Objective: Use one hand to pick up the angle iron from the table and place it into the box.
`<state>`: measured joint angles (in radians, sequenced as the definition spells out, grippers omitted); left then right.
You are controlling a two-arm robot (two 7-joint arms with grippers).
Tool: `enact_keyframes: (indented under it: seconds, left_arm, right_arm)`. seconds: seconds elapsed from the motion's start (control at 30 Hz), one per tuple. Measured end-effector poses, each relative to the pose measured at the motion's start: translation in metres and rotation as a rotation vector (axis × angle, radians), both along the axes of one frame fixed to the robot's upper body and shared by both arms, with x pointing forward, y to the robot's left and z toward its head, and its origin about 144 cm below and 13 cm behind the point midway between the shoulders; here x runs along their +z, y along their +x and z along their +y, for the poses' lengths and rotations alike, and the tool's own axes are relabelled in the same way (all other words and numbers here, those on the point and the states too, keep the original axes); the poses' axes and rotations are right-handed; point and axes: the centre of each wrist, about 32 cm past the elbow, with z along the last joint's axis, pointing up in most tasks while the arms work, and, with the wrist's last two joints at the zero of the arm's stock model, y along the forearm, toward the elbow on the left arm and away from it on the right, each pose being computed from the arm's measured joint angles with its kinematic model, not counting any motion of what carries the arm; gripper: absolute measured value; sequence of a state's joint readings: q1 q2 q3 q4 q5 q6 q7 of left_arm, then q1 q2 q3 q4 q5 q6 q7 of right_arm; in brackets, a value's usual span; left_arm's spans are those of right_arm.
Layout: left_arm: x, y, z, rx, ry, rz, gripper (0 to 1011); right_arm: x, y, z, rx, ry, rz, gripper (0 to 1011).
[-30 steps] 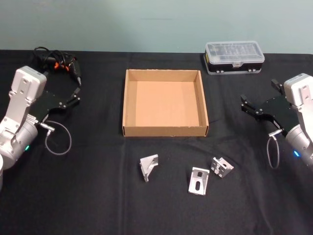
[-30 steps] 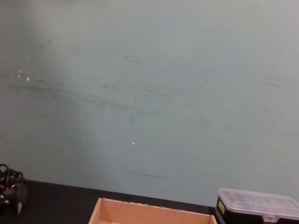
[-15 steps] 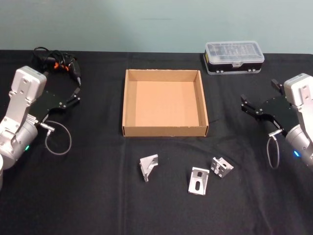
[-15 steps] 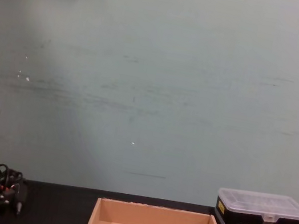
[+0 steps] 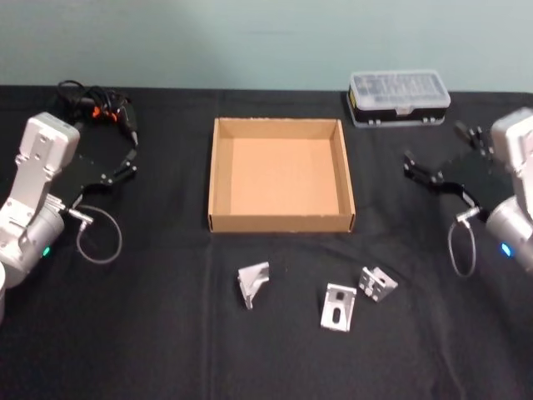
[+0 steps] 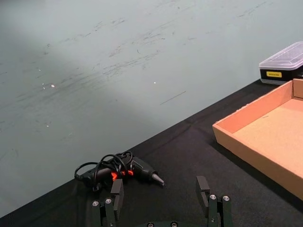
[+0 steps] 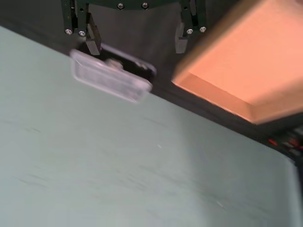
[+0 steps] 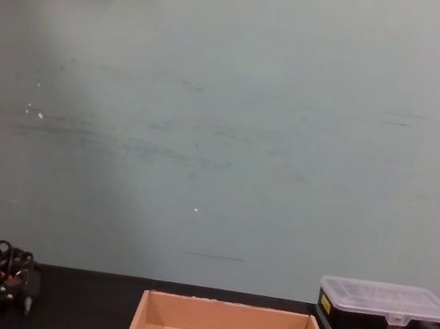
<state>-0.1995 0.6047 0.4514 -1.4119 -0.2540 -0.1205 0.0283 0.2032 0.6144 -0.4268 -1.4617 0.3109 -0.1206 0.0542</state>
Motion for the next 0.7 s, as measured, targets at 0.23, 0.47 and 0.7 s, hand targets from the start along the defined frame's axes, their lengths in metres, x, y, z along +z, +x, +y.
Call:
enact_keyframes:
  seconds: [0.23, 0.47, 0.7]
  left_arm:
    - [0.000, 0.000, 0.000, 0.000, 0.000, 0.000, 1000]
    - [0.000, 0.000, 0.000, 0.000, 0.000, 0.000, 1000]
    - [0.000, 0.000, 0.000, 0.000, 0.000, 0.000, 1000]
  right_arm:
    - [0.028, -0.003, -0.027, 0.187, 0.034, 0.037, 1003]
    - [0.048, -0.006, -0.071, 0.376, -0.011, 0.105, 1003]
    - [0.057, -0.006, -0.108, 0.527, -0.094, 0.154, 1003]
